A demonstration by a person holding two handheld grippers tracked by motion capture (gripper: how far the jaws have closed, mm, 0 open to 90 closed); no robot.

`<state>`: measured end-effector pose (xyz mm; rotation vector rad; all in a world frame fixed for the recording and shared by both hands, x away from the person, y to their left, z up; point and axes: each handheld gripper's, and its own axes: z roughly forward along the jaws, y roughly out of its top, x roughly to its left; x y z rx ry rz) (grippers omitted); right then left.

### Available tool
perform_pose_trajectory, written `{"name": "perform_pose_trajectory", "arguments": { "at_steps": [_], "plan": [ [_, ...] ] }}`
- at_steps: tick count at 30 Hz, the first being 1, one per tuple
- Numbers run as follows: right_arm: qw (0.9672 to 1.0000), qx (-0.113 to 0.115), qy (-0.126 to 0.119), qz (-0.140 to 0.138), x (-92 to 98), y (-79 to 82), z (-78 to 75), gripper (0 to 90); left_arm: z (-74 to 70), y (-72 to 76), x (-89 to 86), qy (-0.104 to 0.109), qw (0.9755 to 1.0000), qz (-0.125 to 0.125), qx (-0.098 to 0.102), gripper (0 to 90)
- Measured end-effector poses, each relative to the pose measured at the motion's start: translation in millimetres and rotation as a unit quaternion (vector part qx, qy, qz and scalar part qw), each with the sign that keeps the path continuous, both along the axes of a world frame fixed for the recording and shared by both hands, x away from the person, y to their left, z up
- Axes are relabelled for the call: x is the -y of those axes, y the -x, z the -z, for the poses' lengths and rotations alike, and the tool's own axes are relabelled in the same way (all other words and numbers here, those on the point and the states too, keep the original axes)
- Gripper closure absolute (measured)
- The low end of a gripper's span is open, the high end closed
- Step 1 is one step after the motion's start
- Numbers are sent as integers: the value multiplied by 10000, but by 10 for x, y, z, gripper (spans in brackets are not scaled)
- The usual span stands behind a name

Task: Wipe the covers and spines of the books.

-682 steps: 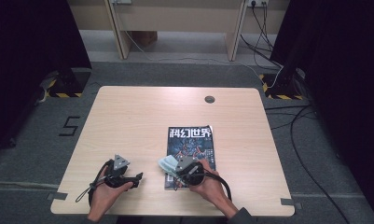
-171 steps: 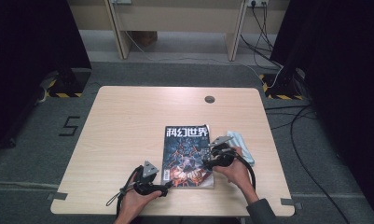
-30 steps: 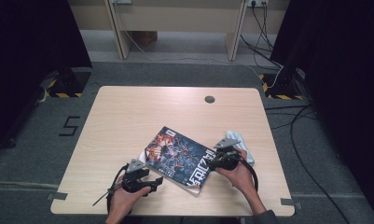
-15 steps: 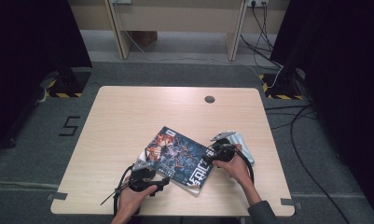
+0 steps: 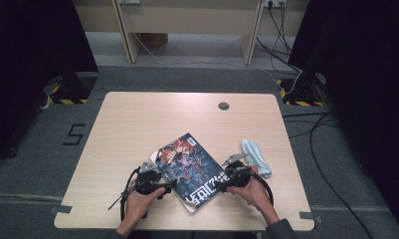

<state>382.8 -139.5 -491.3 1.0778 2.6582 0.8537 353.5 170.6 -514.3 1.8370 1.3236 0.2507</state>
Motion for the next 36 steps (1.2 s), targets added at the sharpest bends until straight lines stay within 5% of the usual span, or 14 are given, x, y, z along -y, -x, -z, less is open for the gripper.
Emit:
{"name": "perform_pose_trajectory", "arguments": {
  "at_steps": [5,9,18,24,29,36],
  "plan": [
    [9999,-89,-34,-79,-19,219,-3,322,8,-87,23,-260,9996,-16,135,258],
    [9997,-149,-30,-175,-54,333,-19,376,1,-88,5,-269,9995,25,182,272],
    [9978,282,-538,262,121,195,-27,481,-61,187,47,-486,9979,359,219,273],
    [9980,148,-600,163,48,140,53,485,-61,290,109,-667,9961,510,261,282],
    [9980,42,-619,93,-12,155,73,470,-19,216,105,-460,9978,459,100,284],
    [9990,-112,-412,-92,-89,368,32,439,-2,123,108,-429,9984,333,154,251]
  ]
}}
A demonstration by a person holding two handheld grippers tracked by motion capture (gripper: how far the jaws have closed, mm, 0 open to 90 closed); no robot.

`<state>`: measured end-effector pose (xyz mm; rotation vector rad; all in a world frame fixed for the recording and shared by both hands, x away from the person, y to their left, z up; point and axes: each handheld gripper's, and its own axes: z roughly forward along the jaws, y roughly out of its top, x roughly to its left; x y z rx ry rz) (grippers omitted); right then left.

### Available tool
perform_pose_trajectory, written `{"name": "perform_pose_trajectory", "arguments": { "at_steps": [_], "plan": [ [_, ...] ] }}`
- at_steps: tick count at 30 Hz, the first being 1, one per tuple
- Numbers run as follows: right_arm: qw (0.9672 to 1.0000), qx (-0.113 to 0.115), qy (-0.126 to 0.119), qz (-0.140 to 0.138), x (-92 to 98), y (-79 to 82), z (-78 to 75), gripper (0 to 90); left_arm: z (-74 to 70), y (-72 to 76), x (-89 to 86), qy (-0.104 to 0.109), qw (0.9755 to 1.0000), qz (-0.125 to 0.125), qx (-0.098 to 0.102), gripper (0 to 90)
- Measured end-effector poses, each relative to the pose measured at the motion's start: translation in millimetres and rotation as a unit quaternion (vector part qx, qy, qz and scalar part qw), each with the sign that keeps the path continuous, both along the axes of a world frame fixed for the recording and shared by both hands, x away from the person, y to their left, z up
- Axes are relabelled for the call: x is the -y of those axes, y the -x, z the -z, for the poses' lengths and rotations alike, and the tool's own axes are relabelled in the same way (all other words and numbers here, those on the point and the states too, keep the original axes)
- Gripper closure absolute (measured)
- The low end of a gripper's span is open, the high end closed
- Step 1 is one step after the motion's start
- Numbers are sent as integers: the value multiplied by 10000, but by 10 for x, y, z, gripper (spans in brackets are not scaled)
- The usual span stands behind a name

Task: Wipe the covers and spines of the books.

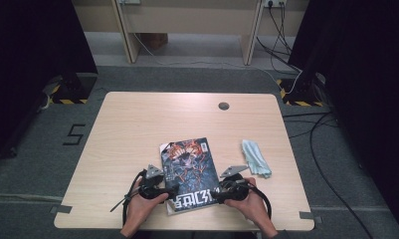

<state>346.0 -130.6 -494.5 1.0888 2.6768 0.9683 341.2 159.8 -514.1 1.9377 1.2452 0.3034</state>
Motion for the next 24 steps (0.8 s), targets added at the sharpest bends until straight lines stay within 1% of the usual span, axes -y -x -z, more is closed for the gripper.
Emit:
{"name": "perform_pose_trajectory", "arguments": {
  "at_steps": [4,5,6,7,9,10,12,13,15,17,18,19,21,23,24],
  "plan": [
    [9999,-20,101,-126,-60,104,-11,430,4,-42,-18,-8,10000,3,26,263],
    [9998,-4,108,-153,-59,110,-11,438,4,-44,-20,-25,10000,15,37,268],
    [9999,-25,90,-112,-51,104,-15,466,2,-40,-23,-6,10000,4,20,273],
    [10000,-11,36,-48,-36,84,-18,466,-4,-34,-32,16,10000,-4,-1,278],
    [9998,146,-52,156,9,43,-28,475,-15,-8,-49,113,9999,-20,-39,279],
    [9993,213,-154,265,47,13,-44,485,-19,2,-56,113,9999,5,-51,279],
    [9983,263,-345,398,90,-39,-55,503,-22,20,-74,97,9999,16,-58,283],
    [9976,317,-377,493,111,-87,-51,511,-21,20,-74,104,9999,31,-69,292],
    [9970,257,-402,613,110,-175,-21,515,-12,22,-59,3,9999,95,-53,317],
    [9969,211,-432,622,82,-243,4,518,-13,30,-51,-90,9999,138,-16,322],
    [9973,217,-386,591,53,-271,9,518,-12,30,-53,-96,9998,152,-9,327],
    [9973,282,-370,565,42,-288,13,518,-10,32,-56,-108,9998,160,8,334],
    [9973,249,-348,593,15,-328,15,518,-13,33,-57,-146,9998,159,24,343],
    [9968,292,-337,664,3,-395,26,517,-14,33,-62,-121,9997,205,8,360],
    [9967,242,-353,691,-9,-422,32,512,-16,34,-66,-108,9996,249,-7,365]
  ]
}}
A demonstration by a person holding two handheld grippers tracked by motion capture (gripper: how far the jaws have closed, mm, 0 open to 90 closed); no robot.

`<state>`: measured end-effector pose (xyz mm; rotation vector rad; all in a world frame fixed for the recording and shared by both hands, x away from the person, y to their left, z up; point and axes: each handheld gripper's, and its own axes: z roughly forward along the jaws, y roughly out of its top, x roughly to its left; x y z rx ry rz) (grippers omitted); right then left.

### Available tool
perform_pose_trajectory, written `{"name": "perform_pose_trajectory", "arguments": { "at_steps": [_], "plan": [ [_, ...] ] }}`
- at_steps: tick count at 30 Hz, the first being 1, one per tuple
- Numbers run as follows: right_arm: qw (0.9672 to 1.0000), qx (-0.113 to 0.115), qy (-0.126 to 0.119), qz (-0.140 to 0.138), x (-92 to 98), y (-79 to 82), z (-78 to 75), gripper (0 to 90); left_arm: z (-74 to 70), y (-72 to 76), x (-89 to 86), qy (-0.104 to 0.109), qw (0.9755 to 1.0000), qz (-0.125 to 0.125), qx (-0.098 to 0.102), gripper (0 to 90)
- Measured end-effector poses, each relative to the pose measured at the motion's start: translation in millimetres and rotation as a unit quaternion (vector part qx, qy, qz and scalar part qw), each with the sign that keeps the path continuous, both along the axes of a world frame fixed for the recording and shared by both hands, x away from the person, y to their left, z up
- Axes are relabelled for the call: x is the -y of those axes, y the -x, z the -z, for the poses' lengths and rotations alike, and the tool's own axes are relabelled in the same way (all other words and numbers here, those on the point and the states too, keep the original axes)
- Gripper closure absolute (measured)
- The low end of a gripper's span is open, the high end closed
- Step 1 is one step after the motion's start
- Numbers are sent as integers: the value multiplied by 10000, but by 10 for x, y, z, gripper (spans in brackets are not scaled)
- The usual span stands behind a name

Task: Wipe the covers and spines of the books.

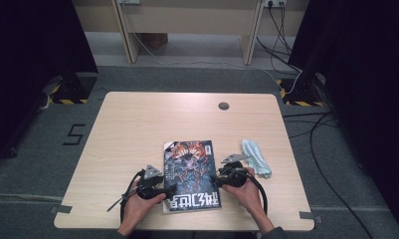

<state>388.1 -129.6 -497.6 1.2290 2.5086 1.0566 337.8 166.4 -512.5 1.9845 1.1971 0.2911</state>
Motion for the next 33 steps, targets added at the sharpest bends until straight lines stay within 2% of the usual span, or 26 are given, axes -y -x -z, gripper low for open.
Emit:
{"name": "perform_pose_trajectory", "arguments": {
  "at_steps": [6,11,14,17,24,29,32,33],
  "plan": [
    [9998,-110,-87,160,-63,-149,44,494,-9,33,26,14,9999,136,-46,408],
    [9985,-205,-319,387,-39,-179,58,464,-2,66,45,93,9997,224,-43,436],
    [9981,-238,-342,449,-24,-182,56,446,-3,77,50,134,9993,345,-81,463],
    [9963,-376,-515,578,10,-189,55,462,-8,78,56,125,9991,397,-98,469],
    [9946,-385,-638,725,37,-194,46,512,-13,66,51,97,9989,435,-123,481],
    [9924,-257,-901,793,51,-170,-38,522,-12,72,59,87,9991,400,-108,483],
    [9899,-167,-1172,780,74,-154,-96,546,-14,69,49,102,9991,400,-131,483],
    [9878,-159,-1341,780,94,-156,-110,570,-13,70,46,106,9991,392,-131,484]
  ]
}}
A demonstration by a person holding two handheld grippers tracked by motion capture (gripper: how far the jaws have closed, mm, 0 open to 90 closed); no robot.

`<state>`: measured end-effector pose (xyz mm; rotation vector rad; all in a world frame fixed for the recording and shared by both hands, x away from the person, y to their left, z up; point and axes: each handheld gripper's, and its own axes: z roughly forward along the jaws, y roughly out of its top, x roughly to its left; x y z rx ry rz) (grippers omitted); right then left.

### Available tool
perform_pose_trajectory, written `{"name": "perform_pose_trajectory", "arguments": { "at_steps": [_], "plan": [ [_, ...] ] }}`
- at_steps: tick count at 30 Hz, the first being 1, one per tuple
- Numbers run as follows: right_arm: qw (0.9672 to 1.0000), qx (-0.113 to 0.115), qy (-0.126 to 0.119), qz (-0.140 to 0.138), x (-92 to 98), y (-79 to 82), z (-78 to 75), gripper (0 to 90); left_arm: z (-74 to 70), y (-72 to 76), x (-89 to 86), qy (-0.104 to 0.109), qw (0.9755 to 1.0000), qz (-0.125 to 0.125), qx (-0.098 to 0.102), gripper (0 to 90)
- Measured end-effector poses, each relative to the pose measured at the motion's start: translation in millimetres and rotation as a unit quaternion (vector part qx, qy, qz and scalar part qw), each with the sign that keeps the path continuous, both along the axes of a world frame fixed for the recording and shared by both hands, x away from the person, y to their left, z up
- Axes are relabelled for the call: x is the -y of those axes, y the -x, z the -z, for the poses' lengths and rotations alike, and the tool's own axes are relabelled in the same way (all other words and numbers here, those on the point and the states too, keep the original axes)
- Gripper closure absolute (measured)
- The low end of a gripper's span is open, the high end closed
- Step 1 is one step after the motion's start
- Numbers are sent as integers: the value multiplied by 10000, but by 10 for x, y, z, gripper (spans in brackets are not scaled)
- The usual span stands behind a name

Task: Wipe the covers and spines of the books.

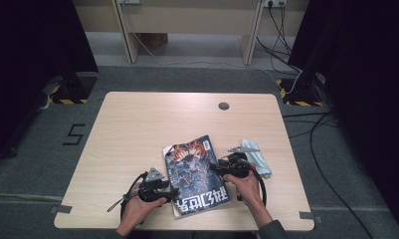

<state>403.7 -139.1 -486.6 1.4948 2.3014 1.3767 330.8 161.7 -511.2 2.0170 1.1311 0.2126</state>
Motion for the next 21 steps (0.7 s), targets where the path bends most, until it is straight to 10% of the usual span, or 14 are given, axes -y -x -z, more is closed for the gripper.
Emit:
{"name": "perform_pose_trajectory", "arguments": {
  "at_steps": [4,21],
  "plan": [
    [9984,-21,-557,-34,42,8,-52,643,0,6,-3,-9,10000,-17,7,484],
    [9964,-422,-523,-526,-77,76,-84,667,1,22,-1,-42,10000,-84,30,489]
  ]
}}
